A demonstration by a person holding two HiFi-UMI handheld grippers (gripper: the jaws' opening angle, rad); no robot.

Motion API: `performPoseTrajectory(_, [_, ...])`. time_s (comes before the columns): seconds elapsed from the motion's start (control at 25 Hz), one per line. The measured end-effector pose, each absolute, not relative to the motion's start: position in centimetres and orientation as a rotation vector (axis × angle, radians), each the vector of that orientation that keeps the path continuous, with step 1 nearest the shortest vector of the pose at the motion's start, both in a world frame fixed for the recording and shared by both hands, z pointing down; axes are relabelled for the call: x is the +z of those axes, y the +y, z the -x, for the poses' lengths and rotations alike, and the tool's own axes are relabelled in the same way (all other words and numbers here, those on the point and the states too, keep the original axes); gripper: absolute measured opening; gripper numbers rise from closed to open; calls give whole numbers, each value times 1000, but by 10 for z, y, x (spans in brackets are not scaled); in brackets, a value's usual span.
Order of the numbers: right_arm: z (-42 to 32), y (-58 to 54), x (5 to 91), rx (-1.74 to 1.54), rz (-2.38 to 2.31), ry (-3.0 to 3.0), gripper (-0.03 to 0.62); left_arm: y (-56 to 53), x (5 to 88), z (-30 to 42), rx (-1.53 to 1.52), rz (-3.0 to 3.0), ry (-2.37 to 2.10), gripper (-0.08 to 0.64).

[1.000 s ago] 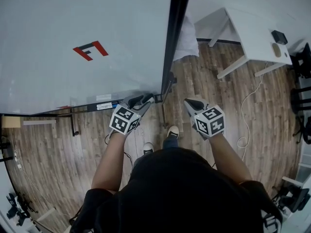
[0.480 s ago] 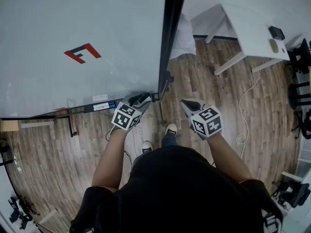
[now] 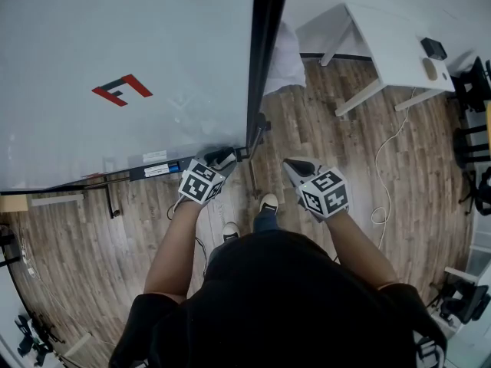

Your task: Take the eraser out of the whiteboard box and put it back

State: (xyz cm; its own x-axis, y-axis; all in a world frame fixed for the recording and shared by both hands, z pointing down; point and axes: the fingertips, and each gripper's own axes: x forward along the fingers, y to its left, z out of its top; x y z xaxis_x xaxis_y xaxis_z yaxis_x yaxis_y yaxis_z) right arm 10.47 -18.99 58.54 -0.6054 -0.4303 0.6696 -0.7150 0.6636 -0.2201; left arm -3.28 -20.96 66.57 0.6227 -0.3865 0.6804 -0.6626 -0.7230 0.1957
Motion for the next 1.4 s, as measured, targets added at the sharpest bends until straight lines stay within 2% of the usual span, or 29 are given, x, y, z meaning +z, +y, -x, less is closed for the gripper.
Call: performPoseTrajectory(1.4, [-104,-184,591,655,-887,-2282,-6,-213,673,34,856,-2400,-855,155])
